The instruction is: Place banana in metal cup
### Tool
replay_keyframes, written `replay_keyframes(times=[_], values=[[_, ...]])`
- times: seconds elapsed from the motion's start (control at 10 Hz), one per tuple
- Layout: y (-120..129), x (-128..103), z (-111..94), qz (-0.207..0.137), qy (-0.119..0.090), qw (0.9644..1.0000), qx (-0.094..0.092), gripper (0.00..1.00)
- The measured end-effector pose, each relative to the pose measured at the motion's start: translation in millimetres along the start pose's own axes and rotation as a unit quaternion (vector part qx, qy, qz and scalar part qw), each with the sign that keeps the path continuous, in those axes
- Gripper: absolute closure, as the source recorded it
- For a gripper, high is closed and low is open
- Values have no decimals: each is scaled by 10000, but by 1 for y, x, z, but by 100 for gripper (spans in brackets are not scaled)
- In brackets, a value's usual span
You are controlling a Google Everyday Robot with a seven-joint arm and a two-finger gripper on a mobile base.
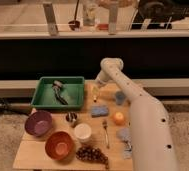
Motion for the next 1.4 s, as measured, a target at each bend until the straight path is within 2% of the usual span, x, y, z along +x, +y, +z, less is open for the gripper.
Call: replay_keyframes(times=[0.1, 0.2, 0.3, 0.4, 0.5, 0.7, 0.8, 1.4], values=[[2, 0, -7, -13, -3, 10000, 9, 36], [3, 0, -10, -16, -7, 10000, 9, 43], [1, 0, -8, 14, -16, 10000, 1, 47], [-1, 0, 0, 59, -19, 10000, -20, 46], [-1, 1, 5, 70, -7, 10000, -36, 40], [-3, 5, 6, 134, -18, 9999, -29, 22], [-3, 6, 5, 153, -24, 9999, -31, 20], [-3, 5, 10, 227, -32, 9997, -67, 20]])
